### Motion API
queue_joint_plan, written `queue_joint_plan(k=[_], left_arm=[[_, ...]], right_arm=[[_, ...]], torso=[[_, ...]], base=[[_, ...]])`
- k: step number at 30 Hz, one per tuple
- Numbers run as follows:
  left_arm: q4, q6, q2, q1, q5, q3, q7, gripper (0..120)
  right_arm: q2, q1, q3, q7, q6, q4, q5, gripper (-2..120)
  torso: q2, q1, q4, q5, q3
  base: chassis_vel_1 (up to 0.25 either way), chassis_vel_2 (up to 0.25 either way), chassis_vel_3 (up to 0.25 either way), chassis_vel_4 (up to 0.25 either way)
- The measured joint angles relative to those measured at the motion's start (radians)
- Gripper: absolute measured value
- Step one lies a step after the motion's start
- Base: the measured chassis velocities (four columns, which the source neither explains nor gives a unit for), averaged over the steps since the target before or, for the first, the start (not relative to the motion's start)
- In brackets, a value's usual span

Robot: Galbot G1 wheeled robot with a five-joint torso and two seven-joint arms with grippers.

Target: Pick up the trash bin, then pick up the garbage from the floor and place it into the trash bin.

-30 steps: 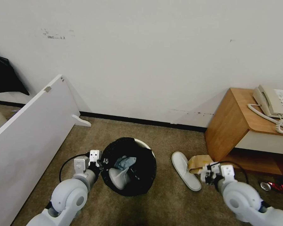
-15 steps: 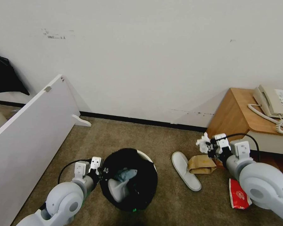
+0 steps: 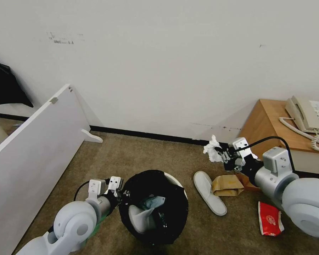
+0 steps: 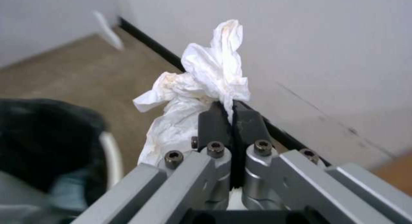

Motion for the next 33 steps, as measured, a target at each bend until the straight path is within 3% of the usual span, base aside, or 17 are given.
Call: queue_joint_plan(k=[4, 9, 15, 26, 33], left_arm=[[0.010, 0.000, -0.008, -0.026, -0.011, 0.018, -0.001, 2], [0.058, 0.000, -0.032, -0.123, -0.038, 0.081, -0.012, 2], [0.086, 0.000, -0.060, -0.188, -0.067, 0.125, -0.025, 2], [0.108, 0.000, -0.095, -0.262, -0.103, 0.179, -0.055, 2], [0.133, -0.001, -0.135, -0.350, -0.164, 0.206, -0.123, 2]], right_arm=[[-0.002, 0.002, 0.005, -0.055, 0.028, 0.006, -0.003, 0], [0.002, 0.007, 0.005, -0.167, 0.129, 0.008, -0.010, 0], [0.000, 0.014, 0.004, -0.238, 0.188, 0.017, 0.006, 0], [0.003, 0.022, -0.001, -0.339, 0.228, 0.011, 0.032, 0], [0.020, 0.010, -0.020, -0.428, 0.231, -0.005, 0.008, 0]], torso=[[0.000, 0.000, 0.0000, 0.0001, 0.000], [0.000, 0.000, 0.0000, 0.0001, 0.000], [0.000, 0.000, -0.0001, 0.0001, 0.000], [0.000, 0.000, 0.0000, 0.0002, 0.000], [0.000, 0.000, -0.0002, 0.0002, 0.000]], base=[[0.000, 0.000, 0.000, 0.000], [0.000, 0.000, 0.000, 0.000], [0.000, 0.000, 0.000, 0.000], [0.000, 0.000, 0.000, 0.000], [0.000, 0.000, 0.000, 0.000]])
